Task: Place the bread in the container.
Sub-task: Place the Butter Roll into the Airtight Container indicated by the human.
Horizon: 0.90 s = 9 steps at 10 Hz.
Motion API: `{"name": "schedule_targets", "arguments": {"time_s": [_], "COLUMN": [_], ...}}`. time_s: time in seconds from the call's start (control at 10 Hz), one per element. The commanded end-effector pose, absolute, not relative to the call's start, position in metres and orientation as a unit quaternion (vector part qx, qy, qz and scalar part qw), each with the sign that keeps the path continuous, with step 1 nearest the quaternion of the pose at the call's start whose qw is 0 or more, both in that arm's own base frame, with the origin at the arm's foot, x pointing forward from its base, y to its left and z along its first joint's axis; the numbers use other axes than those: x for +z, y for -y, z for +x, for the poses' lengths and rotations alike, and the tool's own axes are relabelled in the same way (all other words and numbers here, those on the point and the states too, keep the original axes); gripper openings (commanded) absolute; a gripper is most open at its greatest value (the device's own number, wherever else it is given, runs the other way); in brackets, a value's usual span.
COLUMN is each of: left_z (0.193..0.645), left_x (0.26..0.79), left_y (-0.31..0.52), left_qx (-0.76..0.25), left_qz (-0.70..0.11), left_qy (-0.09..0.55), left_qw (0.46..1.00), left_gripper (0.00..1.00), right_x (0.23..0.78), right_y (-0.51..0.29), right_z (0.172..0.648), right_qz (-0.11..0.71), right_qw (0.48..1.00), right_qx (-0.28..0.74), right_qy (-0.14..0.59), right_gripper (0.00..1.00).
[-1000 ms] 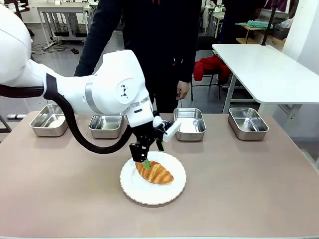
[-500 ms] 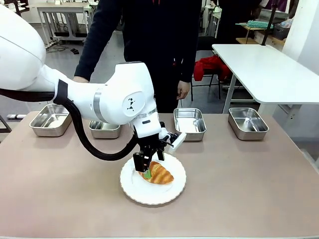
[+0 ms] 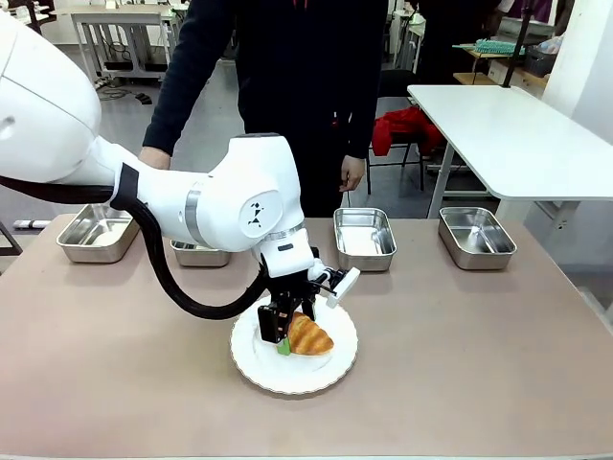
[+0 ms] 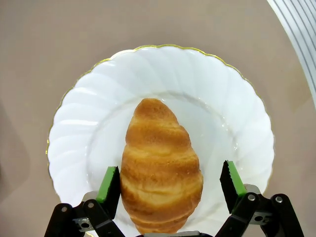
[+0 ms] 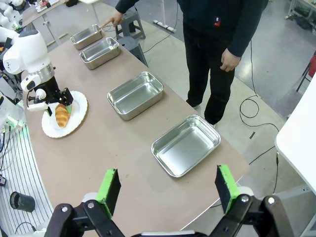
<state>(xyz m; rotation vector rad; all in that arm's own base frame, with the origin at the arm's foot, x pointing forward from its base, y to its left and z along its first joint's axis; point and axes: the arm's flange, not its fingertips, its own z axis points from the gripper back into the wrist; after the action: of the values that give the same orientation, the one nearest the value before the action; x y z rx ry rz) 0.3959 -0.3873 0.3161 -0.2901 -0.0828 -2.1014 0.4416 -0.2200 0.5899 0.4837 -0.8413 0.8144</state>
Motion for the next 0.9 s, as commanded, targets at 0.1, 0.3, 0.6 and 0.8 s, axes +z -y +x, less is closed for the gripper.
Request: {"name": "schedule_targets", "arguments": {"time_s": [0.1,0.3,0.6,0.8], "left_z": [0.388,0.388,0.385,0.386], "left_x": [0.307,0.3,0.3,0.299], "left_y": [0.392,0.394,0.394,0.394], "left_qx": [-0.866,-0.869,-0.872,-0.87], "left_qz": [-0.088,-0.068,-0.059,-0.06], "left_qy": [0.037,0.035,0.046,0.04], "left_qw": [0.491,0.489,0.484,0.488], "left_gripper": [1.0,1.0,1.0,0.8], "right_x": [0.592,0.592,0.592,0.592], "right_y": [0.218,0.218,0.218,0.218], "right_z": [0.442,0.442,0.442,0.442], "right_qz": [0.227,0.227,0.227,0.227], "right_qw": [0.803,0.803,0.803,0.803], "right_qx": [0.382,0.382,0.382,0.382], "right_qy": [0.398,0.398,0.398,0.398], "right_gripper": [1.0,1.0,1.0,1.0]}}
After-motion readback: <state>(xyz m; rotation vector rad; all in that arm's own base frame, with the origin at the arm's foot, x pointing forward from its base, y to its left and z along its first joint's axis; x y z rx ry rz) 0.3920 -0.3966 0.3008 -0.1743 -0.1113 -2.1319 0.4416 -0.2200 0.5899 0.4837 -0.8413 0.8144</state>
